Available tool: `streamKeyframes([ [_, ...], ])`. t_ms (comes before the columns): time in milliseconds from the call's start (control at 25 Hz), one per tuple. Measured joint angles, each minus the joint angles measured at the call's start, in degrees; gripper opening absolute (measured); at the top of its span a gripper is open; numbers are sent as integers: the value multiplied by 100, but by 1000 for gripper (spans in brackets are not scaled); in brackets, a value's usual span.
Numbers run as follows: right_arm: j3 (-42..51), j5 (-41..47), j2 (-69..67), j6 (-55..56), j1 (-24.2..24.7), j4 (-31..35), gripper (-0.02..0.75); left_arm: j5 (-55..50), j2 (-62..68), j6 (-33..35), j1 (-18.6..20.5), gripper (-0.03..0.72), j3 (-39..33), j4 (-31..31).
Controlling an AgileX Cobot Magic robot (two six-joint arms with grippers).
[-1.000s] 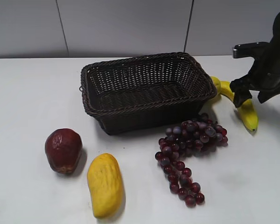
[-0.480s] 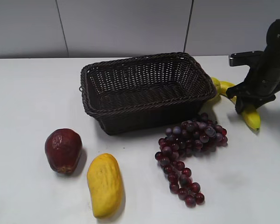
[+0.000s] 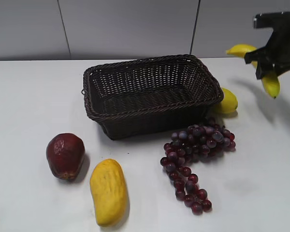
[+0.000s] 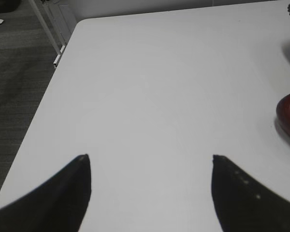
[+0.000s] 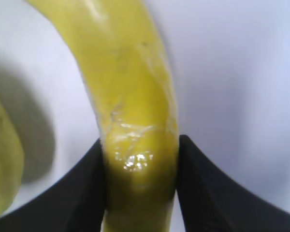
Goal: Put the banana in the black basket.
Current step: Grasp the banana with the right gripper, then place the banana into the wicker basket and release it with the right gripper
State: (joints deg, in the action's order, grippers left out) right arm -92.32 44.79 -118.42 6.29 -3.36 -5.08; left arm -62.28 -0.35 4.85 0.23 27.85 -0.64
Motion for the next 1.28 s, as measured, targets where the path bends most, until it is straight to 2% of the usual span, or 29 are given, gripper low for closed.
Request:
streamKeyframes([
  [160,-1062,645,80,-287,-67,19,311,0,0,0,0,575,0,0],
  [280,-1632,965,82,-751,-312,16,311,0,0,0,0,575,0,0],
  [480,-1895,1011,82,-1354,-1150,171,311,0,0,0,0,575,0,0],
  [640,-1913,966,-51,-2361,-1984,212,311,0,0,0,0,575,0,0],
  [840,-1914,805,-444,-3853,-2693,286,311,0,0,0,0,575,0,0],
  [1040,-1914,1018,-942,-4981,-2866,508,311,0,0,0,0,575,0,0],
  [1280,-1914,1050,-1343,-5193,-2866,545,311,0,0,0,0,575,0,0],
])
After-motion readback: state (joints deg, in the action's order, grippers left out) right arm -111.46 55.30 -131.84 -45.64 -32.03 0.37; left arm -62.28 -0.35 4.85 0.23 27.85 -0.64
